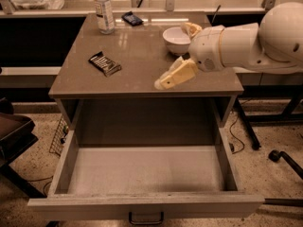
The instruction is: Place rxbar chocolate into top drawer
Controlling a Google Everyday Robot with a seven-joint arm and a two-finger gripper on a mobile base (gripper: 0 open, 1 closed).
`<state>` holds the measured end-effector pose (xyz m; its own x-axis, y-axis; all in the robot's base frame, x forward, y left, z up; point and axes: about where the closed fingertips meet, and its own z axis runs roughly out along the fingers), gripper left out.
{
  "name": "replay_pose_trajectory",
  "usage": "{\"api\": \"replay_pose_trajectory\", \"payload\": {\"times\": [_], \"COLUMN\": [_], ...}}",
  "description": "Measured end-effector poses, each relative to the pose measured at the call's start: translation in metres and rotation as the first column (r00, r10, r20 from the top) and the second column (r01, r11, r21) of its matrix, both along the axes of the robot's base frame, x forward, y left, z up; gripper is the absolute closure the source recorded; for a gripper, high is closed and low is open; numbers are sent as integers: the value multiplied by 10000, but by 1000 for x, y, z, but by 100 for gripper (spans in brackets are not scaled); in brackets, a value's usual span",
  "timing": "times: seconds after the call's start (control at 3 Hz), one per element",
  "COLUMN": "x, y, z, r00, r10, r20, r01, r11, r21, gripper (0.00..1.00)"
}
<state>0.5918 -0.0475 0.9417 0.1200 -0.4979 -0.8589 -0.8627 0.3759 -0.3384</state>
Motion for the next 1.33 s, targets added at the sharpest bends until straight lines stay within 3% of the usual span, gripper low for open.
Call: {"api": "replay_pose_trajectory", "payload": {"times": [0.33, 0.67, 1.0, 1.33], "x": [0, 28, 59, 76], "y": [0, 44, 94, 129], "z": [0, 5, 17, 13], "r00": [10000, 9980, 9907, 9802], "r10": [0, -290, -873, -1444], "r20": [0, -569, -1041, -1351], "r01": [0, 325, 1012, 1706], "r11": [10000, 9976, 9854, 9630], "r21": [0, 612, 1367, 2087], "gripper": [0, 0, 0, 0]}}
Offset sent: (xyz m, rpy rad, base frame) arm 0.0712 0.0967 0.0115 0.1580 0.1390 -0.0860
